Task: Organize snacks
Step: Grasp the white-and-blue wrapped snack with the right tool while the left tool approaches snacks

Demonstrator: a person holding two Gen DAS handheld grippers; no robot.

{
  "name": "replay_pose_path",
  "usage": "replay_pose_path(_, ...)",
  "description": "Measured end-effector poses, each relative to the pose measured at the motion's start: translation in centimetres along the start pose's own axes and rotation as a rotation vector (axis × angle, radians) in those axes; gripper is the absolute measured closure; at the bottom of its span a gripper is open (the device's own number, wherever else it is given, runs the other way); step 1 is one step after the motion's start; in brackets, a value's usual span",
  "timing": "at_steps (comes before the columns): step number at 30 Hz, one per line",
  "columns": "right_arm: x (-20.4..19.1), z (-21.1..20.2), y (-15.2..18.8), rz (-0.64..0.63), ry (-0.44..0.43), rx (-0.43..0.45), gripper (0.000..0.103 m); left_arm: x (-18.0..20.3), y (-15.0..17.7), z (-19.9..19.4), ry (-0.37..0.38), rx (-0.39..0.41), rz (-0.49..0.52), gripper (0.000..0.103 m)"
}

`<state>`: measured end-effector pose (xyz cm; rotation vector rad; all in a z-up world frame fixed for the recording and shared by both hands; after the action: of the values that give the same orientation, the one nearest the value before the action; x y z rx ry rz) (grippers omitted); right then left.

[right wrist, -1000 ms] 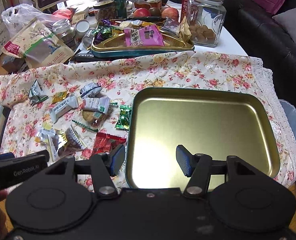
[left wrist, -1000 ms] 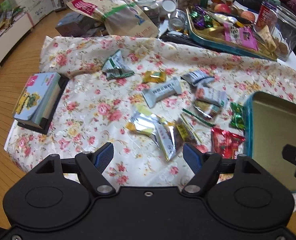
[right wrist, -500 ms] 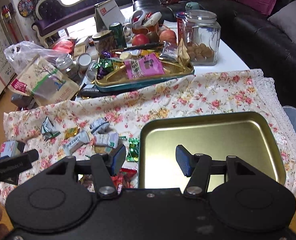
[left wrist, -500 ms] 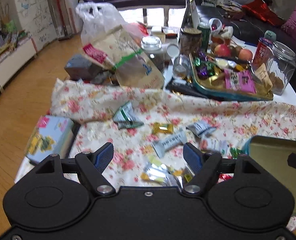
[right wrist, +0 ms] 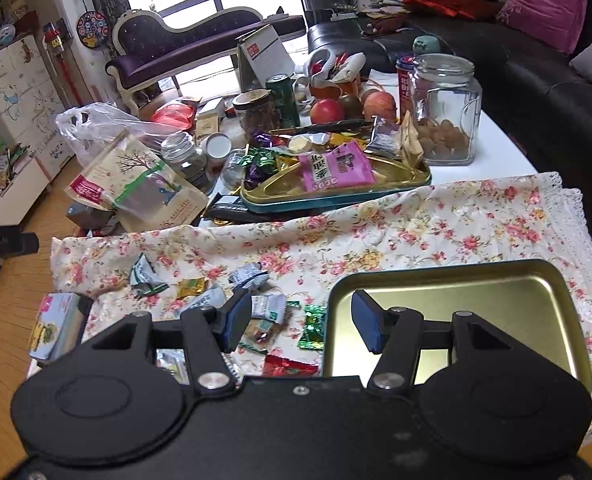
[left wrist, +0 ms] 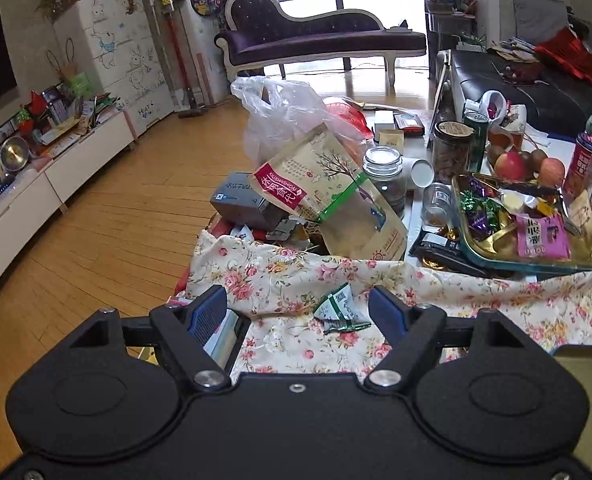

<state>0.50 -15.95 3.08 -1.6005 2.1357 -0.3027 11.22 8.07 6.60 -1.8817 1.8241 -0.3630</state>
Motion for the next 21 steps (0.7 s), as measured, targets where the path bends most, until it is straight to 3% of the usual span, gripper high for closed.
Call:
replay_pose_path(5,-0.9,1.7,-0.1,0.011,-0.032,-0.074,0.044,-0.4,-0.4,4.1,0.015,-0.094,-0.048,0.025)
replay_pose_path(9,-2.5,3.1,-0.7,-0.046,-0.031,-0.136,0.044,-0.1,-0.5,6.0,0.02,-0.148,-0.015,0.027)
replay_pose_path(16,-5.5,5.1,-4.6,-0.145,-0.033,-0.15,0.044,-2.0,-2.9,5.4,0.057,-0.105,-0.073,0.026)
replay_pose_path(21,-8.2,8.9,-7.7,-0.229,-0.003,-0.154,0.044,-3.1,-3.6,5.6,0.038,-0.088,-0.073,0.026)
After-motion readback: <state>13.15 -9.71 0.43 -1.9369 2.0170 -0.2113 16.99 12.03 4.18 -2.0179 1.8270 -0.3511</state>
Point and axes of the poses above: each gripper's, at about its wrist camera, not at the fingertips, and z roughly the way its jaws point, x to its right, y to its underside, the point moved 5 cm from there along z, roughly the way its jaws point, and after that the axes turned 15 degrees about -x, right-handed, at the moved point
